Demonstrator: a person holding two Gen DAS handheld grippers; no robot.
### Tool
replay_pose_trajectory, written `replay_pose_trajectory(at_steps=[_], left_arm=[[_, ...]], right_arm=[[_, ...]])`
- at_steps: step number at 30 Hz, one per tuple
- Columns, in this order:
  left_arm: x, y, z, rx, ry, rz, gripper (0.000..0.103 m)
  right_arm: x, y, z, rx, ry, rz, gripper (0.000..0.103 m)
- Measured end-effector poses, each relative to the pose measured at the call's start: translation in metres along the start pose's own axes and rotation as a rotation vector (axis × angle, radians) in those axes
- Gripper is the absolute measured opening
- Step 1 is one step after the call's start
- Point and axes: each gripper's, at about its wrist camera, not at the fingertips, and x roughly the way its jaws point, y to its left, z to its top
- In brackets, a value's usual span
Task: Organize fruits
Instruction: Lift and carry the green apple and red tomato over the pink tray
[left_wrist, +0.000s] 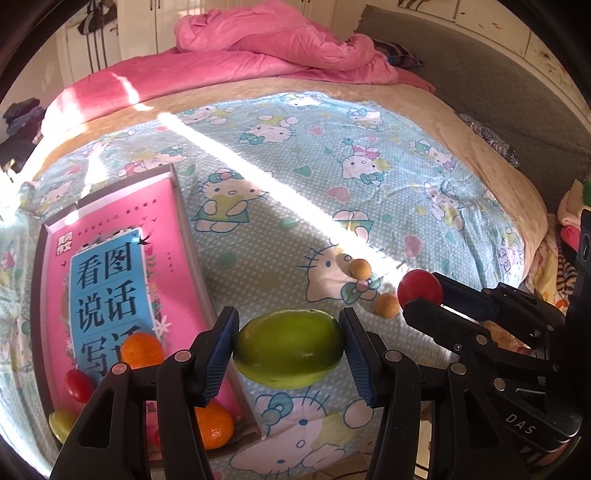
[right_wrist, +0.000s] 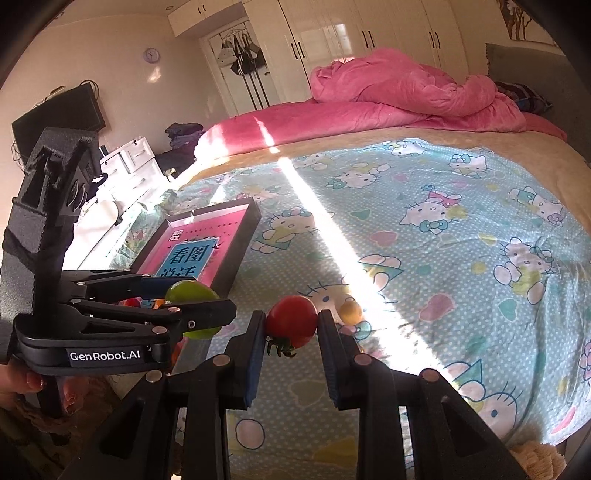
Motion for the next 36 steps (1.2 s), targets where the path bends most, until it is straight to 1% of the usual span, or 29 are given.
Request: replay_pose_trajectory(at_steps=[7,16,26,32,36], left_arm=[[-0.015,0.017,-0.007,-0.038,-0.016,0.022,0.058],[-0.032,0.048,-0.018,-0.104,-0.034,0.062,0.058],[-0.04,0.1,-0.039,-0.223,-0.018,0.109,0.058],[-0.038,0.138,-0.055,-0.295,0.015,0.17,0.058],[-0.03,0.159,-0.064,-0.341,0.048,0.175,0.058]], right_arm=[[-0.003,0.019,0.003,-0.029,-0.014,0.026,0.029],[0.002,0.047,0.006,-0.082,-0.007,0.059,0.029],[0.025,0.088,0.003,-0.151,0.047,0.114,0.029],[0.046,0.118,-0.003,-0.21,0.103,0.145,0.029],[0.061,0.142,-0.011,-0.274,0.141,0.165,0.029]])
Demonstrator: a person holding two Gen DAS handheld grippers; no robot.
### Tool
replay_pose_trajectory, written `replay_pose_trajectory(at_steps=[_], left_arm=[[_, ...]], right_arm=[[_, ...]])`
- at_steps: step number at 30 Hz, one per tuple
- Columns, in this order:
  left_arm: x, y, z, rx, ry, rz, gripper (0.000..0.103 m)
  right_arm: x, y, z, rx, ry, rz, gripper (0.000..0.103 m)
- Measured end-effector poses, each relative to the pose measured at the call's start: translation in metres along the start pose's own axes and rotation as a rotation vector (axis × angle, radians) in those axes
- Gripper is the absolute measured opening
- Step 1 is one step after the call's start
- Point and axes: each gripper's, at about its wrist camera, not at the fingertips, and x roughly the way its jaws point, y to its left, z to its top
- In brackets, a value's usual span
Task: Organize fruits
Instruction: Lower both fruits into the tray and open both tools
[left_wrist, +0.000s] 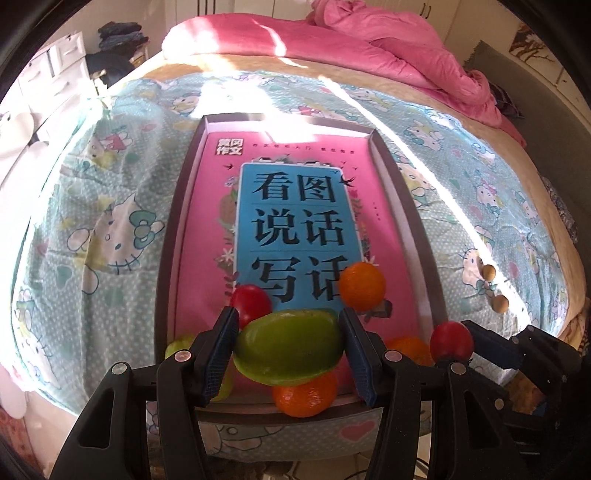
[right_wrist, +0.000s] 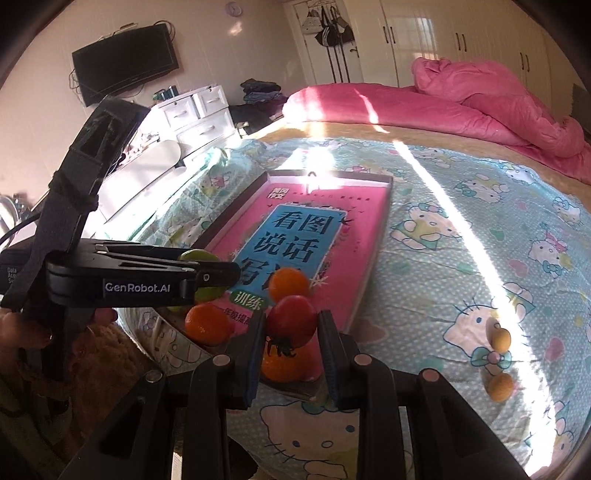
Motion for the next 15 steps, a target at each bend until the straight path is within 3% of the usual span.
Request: replay_pose_trajectory(at_steps=[15], left_arm=[[0.01,0.013,0.001,-0.024,0.016,0.038,0.058]], right_arm=[[0.047,0.02,0.0,-0.05,0.086,-0.005,0.03]])
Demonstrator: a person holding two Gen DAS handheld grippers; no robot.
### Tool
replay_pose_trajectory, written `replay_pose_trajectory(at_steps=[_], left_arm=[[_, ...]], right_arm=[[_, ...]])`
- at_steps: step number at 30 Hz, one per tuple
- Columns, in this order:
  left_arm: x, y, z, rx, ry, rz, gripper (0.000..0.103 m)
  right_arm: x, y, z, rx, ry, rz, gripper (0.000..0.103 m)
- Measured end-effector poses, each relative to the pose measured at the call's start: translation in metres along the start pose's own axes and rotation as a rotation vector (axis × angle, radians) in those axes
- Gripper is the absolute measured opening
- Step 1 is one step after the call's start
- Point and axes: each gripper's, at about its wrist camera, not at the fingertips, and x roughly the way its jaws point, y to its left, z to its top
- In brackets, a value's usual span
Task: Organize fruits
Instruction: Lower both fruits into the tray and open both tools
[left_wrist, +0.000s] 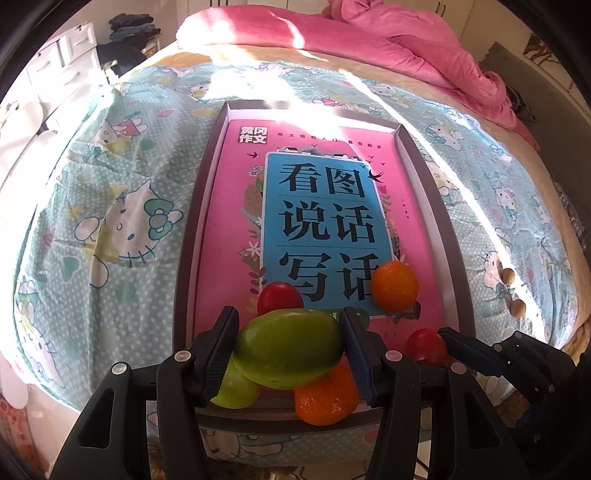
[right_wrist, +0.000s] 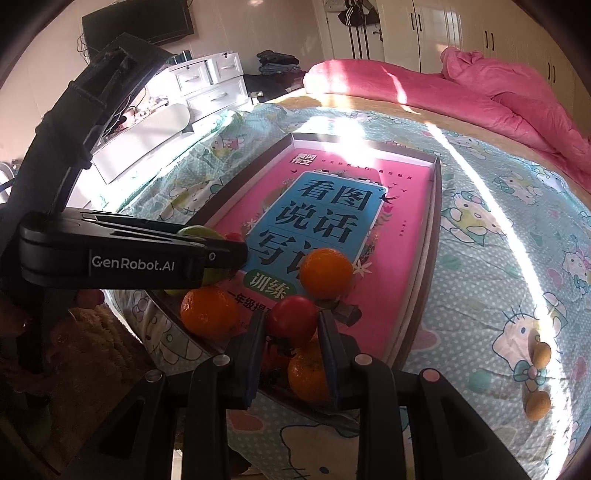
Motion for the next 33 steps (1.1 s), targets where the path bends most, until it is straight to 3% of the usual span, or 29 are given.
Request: replay_pose_trajectory(at_steps=[8,13,24,27,30,33], left_arm=[[-0.001,-0.006,0.001,0.02,-0.005,0.013,0.058],[-0.007,-0.011,0.002,0.028,-0.029,0.004,0.059],[-0.021,-0.036,0.002,0.073,-0.069,-0.028,0.062],[-0.024,-0.048,0.003,0.091,-0.077,-0.046,0.062],[-0.026,-0.061,0.004,0.111,-0.08,-0.067,0.063],[-0.029,-0.078,0.004,0.137,-0.085,-0.085,0.071]], right_arm=[[-0.012,-0.01,-0.002,0.035,-0.015,0.003,0.031],[-0.028,-0.025,-0.006,0.074,-0.044,-0.016,0.04],[-0.067,-0.073,-0.018,0.179,-0.106,-0.089,0.043],[-0.08,-0.088,-0.024,0.21,-0.129,-0.113,0.05],[-0.093,-0.104,-0.033,0.25,-0.144,-0.133,0.051],[-0.101,-0.121,-0.043,0.289,-0.145,-0.156,0.051]])
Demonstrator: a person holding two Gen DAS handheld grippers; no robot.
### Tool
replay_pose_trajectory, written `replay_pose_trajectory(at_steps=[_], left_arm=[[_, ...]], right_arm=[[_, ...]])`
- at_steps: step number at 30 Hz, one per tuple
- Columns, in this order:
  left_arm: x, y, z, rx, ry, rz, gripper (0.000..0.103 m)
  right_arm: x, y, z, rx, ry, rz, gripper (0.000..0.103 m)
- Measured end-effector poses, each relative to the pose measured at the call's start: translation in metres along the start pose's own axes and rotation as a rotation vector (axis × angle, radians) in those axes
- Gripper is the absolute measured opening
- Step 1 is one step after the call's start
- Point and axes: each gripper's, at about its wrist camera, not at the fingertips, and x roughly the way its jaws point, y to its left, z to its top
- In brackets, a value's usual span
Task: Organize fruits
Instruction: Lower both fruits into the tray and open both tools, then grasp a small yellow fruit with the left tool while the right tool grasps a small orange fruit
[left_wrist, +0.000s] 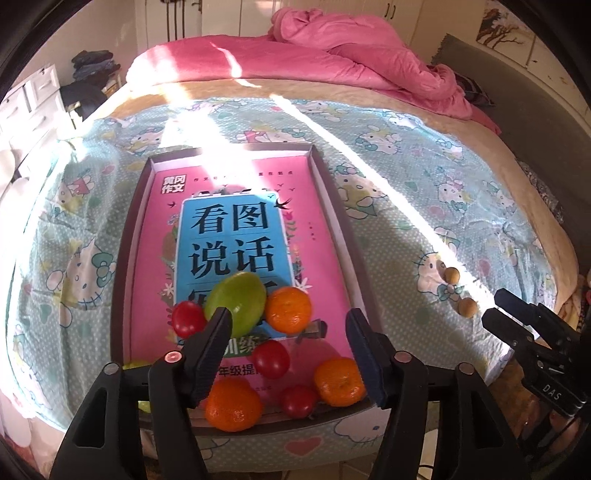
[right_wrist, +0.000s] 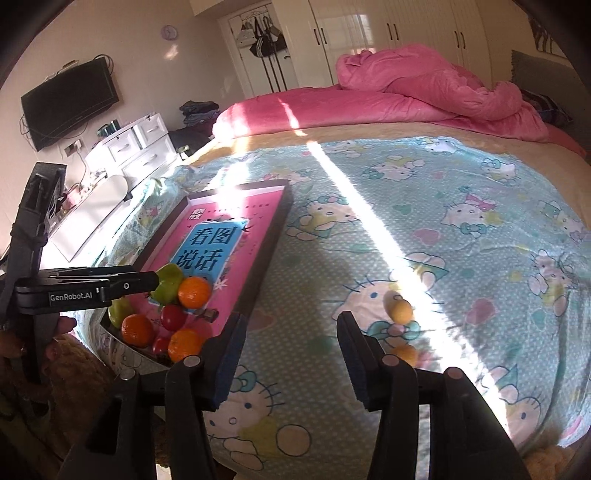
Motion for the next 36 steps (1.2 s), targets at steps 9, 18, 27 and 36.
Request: replay_pose_trajectory(at_steps=[9,18,27,36], left_arm=[[0.015,-0.059,0.012,0.105,0.023,-0.055,0.073],[0.063,-0.121,0.029,0.186,0.108,-0.153,0.073],[0.101,-0.157,0.033,0.258,0.171,-0.195,0.065],[0.125,-0.187,0.037,0.302,0.202,-0.236,0.051]], right_arm=[[0.001,-0.044,-0.013,0.044,0.021,-0.079,0.051],[0.02,-0.067,-0.028,0.045,0.064,-0.099,0.051],[0.042,-0.071,-0.028,0.044,0.086,-0.073,0.045],[0.041,-0.071,-0.031,0.03,0.098,-0.077,0.027]])
